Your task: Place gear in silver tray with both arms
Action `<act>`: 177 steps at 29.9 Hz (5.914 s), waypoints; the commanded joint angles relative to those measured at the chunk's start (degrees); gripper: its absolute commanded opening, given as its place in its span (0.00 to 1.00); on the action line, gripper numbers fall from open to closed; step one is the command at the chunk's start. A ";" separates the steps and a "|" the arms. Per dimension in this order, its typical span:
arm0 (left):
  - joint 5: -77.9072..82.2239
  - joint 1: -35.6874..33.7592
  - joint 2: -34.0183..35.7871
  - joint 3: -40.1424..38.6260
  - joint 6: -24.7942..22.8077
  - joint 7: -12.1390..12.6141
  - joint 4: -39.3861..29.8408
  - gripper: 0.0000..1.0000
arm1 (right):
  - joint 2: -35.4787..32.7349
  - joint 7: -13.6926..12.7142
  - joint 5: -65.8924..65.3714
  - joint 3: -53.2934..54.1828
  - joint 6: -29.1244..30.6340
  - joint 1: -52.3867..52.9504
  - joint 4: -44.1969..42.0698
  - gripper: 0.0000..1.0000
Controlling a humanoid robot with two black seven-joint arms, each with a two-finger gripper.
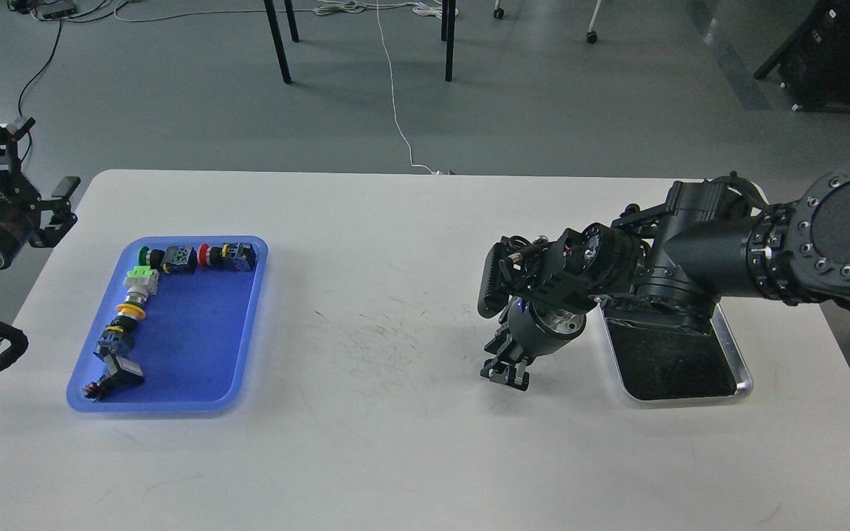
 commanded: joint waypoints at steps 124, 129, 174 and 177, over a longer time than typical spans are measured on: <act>0.09 0.71 -1.82 -2.64 0.00 0.93 -1.76 0.98 | -42.27 0.00 49.98 31.32 -7.54 -7.92 2.76 0.90; 0.00 -2.11 -4.54 -2.72 0.00 6.10 -1.68 0.98 | -41.22 0.00 60.10 34.13 -14.75 -10.92 2.93 0.93; -4.13 -6.59 -12.19 -10.37 1.81 20.35 -1.06 0.98 | -13.36 -8.57 83.49 61.30 -20.39 -25.25 -13.59 0.99; -4.22 -6.59 -12.72 -10.28 2.42 20.35 -1.15 0.98 | -12.48 -10.24 83.41 61.30 -20.48 -25.42 -13.68 0.99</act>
